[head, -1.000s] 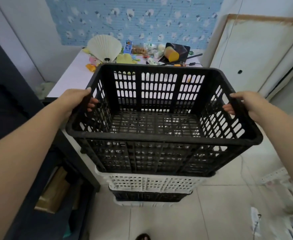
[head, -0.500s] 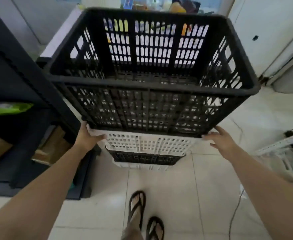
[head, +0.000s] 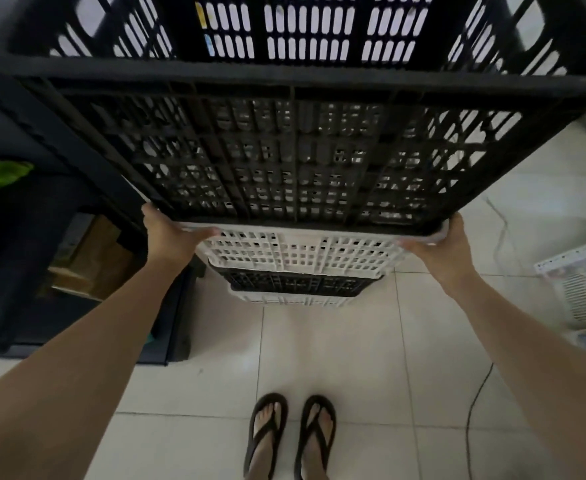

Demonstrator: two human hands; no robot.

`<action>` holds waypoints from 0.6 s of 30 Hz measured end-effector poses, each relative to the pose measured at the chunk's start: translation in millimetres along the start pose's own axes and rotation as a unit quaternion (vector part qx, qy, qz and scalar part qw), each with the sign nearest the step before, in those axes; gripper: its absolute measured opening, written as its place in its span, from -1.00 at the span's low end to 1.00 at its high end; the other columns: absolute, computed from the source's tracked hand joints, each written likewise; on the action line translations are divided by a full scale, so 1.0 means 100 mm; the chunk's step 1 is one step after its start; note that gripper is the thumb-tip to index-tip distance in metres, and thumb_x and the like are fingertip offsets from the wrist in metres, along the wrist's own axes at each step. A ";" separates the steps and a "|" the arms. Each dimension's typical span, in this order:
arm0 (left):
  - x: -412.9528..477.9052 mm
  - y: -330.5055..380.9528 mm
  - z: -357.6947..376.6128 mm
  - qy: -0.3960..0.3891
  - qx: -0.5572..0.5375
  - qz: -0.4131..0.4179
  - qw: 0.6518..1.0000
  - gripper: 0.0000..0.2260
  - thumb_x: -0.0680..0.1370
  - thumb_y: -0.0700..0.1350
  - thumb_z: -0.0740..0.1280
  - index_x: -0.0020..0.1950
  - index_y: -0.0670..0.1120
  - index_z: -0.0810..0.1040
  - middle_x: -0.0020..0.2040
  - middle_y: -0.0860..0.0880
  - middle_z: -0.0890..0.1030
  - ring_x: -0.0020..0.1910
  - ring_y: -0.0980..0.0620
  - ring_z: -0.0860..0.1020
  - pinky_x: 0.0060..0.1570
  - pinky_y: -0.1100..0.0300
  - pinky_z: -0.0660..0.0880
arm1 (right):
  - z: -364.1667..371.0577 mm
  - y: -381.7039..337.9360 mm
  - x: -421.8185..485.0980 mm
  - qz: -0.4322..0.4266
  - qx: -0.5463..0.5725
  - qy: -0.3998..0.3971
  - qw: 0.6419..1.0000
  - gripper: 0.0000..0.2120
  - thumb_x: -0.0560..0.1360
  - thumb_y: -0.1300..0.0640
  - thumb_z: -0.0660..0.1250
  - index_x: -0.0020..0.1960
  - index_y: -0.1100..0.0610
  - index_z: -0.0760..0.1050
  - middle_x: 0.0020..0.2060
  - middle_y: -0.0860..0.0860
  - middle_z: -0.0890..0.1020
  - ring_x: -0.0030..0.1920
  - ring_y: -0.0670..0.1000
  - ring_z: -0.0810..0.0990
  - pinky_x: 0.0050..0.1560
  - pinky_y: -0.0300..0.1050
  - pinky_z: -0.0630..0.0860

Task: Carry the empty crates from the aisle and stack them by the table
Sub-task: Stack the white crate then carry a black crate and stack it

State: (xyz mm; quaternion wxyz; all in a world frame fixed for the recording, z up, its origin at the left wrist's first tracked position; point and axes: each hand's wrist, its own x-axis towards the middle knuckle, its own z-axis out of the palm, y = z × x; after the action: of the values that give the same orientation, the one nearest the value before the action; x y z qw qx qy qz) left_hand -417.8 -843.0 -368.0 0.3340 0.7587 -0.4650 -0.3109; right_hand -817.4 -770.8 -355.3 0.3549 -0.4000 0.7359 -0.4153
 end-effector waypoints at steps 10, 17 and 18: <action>-0.09 0.01 -0.01 0.029 -0.011 0.016 0.999 -0.21 0.20 -0.02 0.62 0.25 -0.11 0.24 0.28 -0.13 0.47 0.27 -0.08 0.47 0.25 0.03 0.46 | 0.10 0.18 -0.06 -0.076 -0.081 0.081 0.991 -0.34 0.22 0.10 0.60 0.20 0.13 0.34 0.13 0.04 0.55 0.14 0.05 0.55 0.06 -0.23 0.51; -0.10 0.01 -0.04 0.040 0.020 0.031 0.999 -0.22 0.20 0.03 0.61 0.24 -0.17 0.25 0.21 -0.18 0.51 0.18 -0.12 0.52 0.16 -0.01 0.51 | 0.15 0.22 -0.07 -0.063 -0.083 0.133 0.986 -0.42 0.16 -0.03 0.61 -0.05 0.05 0.30 -0.10 0.02 0.53 0.03 0.15 0.60 0.05 0.07 0.56; -0.09 -0.01 -0.04 0.041 0.022 0.030 0.998 -0.21 0.19 0.04 0.61 0.24 -0.16 0.26 0.21 -0.18 0.51 0.17 -0.13 0.52 0.15 -0.02 0.51 | 0.14 0.23 -0.07 -0.064 -0.080 0.140 0.985 -0.40 0.13 -0.08 0.62 -0.07 0.06 0.31 -0.13 0.03 0.53 -0.01 0.15 0.60 0.04 0.07 0.57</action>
State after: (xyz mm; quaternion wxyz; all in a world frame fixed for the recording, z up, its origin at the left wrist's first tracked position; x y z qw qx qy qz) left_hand -417.3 -833.3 -364.8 0.3452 0.7635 -0.4803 -0.2592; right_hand -809.1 -761.9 -380.8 0.1880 -0.4109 0.7820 -0.4292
